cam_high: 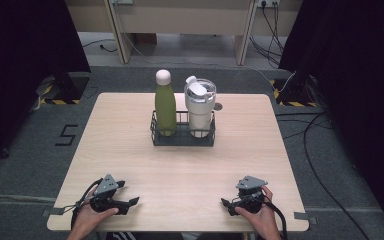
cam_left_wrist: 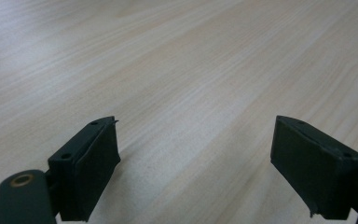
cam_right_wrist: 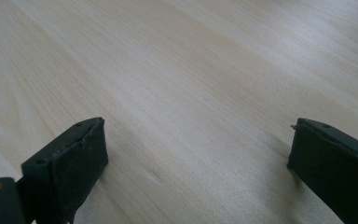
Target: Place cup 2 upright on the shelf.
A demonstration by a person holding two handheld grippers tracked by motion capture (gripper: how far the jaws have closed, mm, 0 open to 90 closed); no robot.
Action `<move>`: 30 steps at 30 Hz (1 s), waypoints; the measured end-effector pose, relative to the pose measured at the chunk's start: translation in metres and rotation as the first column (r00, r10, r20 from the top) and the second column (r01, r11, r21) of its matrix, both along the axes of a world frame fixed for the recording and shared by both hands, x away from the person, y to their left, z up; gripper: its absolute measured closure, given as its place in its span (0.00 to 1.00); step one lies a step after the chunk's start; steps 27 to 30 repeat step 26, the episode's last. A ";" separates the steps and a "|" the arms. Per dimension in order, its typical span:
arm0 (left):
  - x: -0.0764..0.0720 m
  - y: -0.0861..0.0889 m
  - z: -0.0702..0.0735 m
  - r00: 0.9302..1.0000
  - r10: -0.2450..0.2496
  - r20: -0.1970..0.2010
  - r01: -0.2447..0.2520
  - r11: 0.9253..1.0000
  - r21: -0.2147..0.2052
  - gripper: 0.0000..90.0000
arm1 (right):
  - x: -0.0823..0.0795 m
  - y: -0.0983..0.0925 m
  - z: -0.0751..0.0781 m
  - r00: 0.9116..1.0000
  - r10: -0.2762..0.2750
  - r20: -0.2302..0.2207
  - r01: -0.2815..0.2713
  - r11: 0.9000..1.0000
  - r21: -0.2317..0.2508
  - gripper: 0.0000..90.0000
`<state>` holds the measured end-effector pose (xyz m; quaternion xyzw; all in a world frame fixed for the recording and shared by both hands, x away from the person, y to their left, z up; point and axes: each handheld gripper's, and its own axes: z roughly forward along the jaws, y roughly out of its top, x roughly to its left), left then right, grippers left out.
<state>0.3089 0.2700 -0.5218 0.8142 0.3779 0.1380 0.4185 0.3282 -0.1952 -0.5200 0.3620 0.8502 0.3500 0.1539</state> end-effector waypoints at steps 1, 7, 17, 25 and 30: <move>-0.001 0.000 0.000 1.000 -0.004 -0.002 0.004 1.000 0.006 0.16 | 0.000 0.000 0.000 1.000 0.001 0.001 -0.001 1.000 -0.002 0.05; -0.005 0.002 -0.002 1.000 0.004 -0.003 -0.004 1.000 0.011 0.16 | 0.000 0.000 0.000 1.000 0.001 0.001 -0.001 1.000 -0.001 0.05; -0.009 0.002 -0.003 1.000 -0.003 0.004 0.003 0.996 0.094 0.16 | 0.000 0.000 0.000 1.000 0.004 0.001 -0.004 1.000 -0.001 0.05; -0.010 0.002 -0.004 1.000 -0.008 0.005 0.008 0.996 0.092 0.15 | -0.001 0.000 0.000 1.000 0.005 -0.001 -0.005 1.000 0.000 0.05; -0.010 0.002 -0.004 1.000 -0.008 0.005 0.008 0.996 0.093 0.15 | -0.001 0.000 0.000 1.000 0.005 -0.001 -0.005 1.000 0.000 0.05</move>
